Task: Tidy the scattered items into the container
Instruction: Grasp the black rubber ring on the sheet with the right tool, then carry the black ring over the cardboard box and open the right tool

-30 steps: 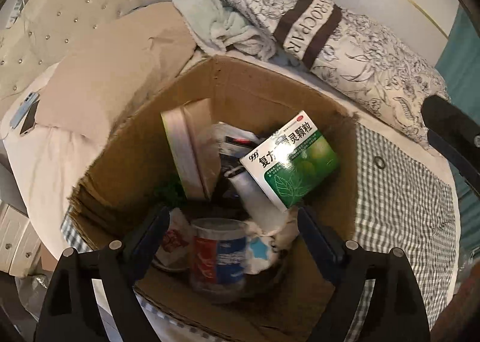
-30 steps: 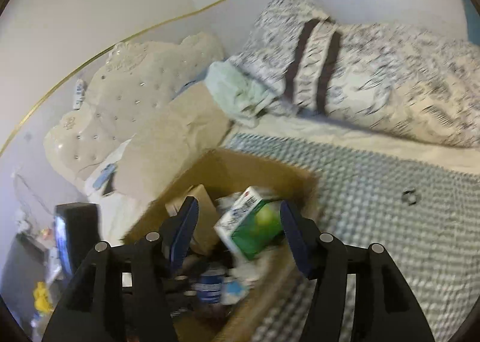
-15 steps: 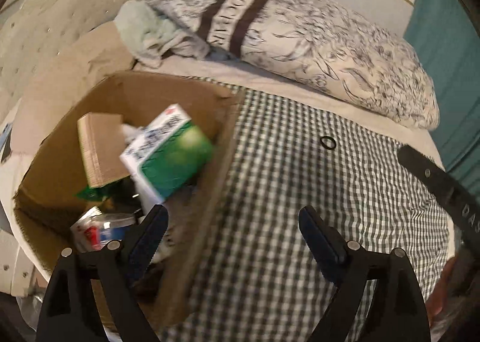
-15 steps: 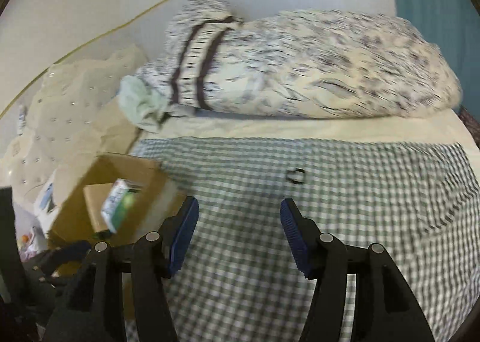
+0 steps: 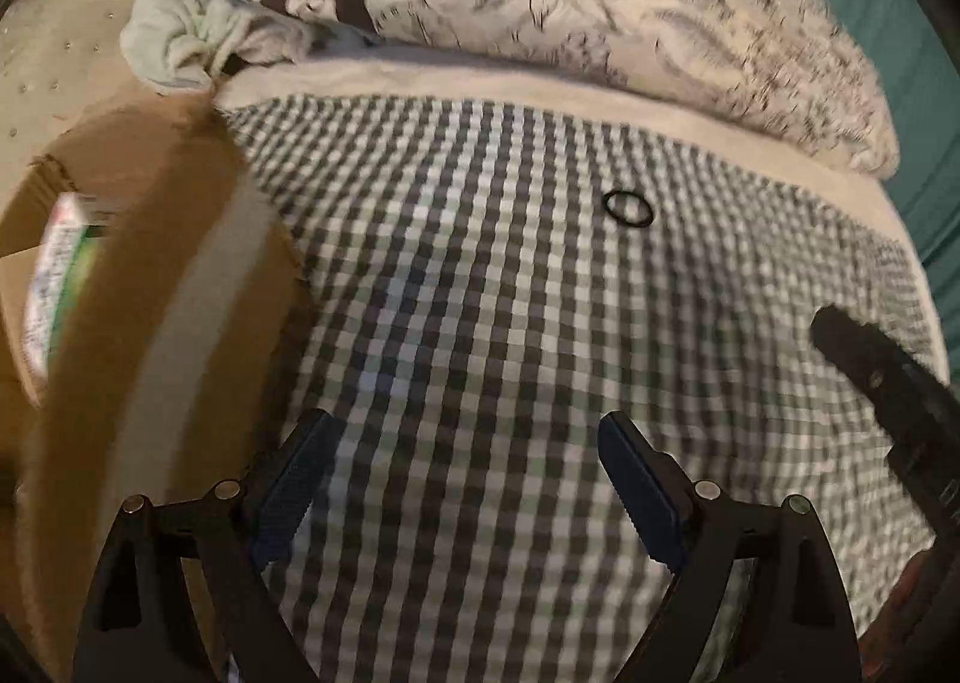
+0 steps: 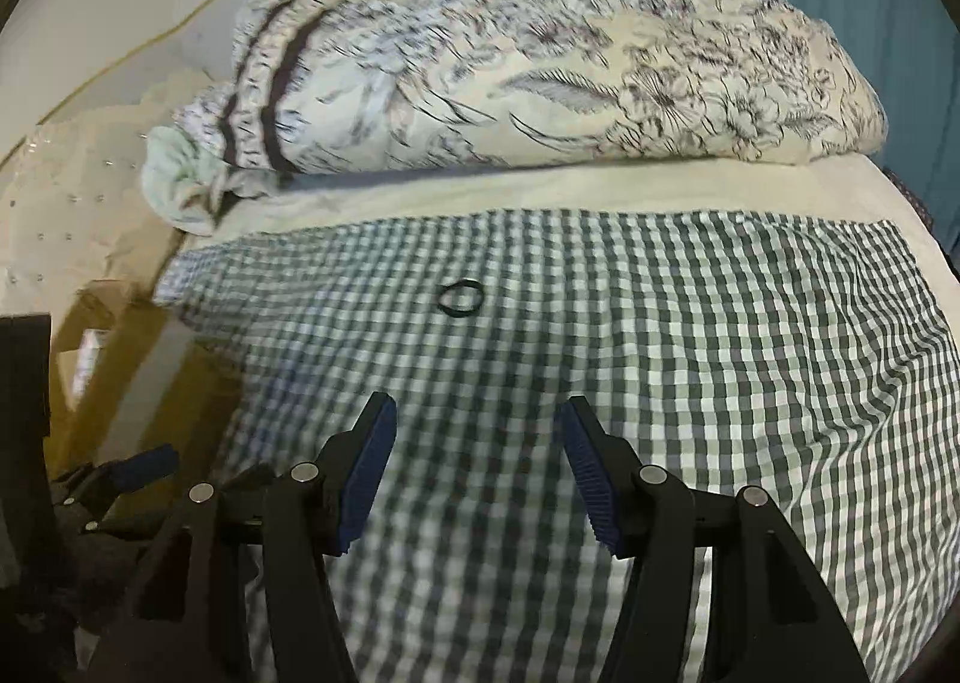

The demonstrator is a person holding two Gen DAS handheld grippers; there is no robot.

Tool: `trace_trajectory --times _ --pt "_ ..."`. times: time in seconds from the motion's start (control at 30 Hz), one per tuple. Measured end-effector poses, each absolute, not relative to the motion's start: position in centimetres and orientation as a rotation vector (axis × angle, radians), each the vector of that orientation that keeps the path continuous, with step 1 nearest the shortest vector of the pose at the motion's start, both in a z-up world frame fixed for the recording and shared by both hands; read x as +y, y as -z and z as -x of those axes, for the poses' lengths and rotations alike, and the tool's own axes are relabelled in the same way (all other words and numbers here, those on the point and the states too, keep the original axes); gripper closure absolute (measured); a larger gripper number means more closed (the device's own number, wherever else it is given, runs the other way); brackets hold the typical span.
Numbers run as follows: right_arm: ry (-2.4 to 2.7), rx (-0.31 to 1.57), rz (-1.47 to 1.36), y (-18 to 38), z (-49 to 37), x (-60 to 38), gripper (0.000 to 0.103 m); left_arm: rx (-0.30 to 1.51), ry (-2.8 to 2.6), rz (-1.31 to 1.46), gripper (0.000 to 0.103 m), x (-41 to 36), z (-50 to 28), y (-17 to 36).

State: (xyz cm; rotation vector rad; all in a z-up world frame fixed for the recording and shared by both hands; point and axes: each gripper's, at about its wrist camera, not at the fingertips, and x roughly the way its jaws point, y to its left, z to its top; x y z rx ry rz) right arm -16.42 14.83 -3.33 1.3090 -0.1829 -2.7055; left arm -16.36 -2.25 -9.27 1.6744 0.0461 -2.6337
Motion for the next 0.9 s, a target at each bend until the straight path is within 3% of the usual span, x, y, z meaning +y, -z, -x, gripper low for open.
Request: trace_trajectory --times 0.2,0.37,0.47,0.6,0.63,0.67,0.7,0.73,0.9 --pt "2.663 -0.165 -1.353 6.3 20.7 14.6 0.046 -0.008 2.629 -1.638 0.011 -2.0 19.2 12.4" --pt "2.636 -0.033 -1.334 8.7 25.0 12.0 0.046 0.011 2.611 -1.652 0.011 -2.6 20.9 15.1" --pt "2.642 0.090 -1.369 10.8 28.2 10.0 0.046 0.110 2.635 -1.627 0.003 -3.7 20.9 15.9" --pt "2.625 0.075 -1.436 12.9 31.2 9.7 0.046 0.104 2.644 -1.627 0.001 -3.7 21.0 16.0" --pt "2.630 0.090 -1.461 13.4 31.7 9.6 0.049 0.102 2.644 -1.626 0.001 -3.6 21.0 16.1" --pt "2.643 0.111 -1.457 13.6 31.9 9.6 0.061 0.097 2.645 -1.624 0.000 -3.5 21.0 16.1" --pt "2.660 0.137 -1.438 13.6 31.8 9.6 0.084 0.092 2.646 -1.621 0.000 -3.4 20.9 16.1" --pt "2.672 0.152 -1.425 13.4 31.4 9.8 0.096 0.088 2.647 -1.618 0.000 -3.3 20.8 16.1" --pt "2.694 0.114 -1.373 11.9 27.6 11.4 0.100 0.115 2.625 -1.607 0.000 -3.3 19.7 16.0"
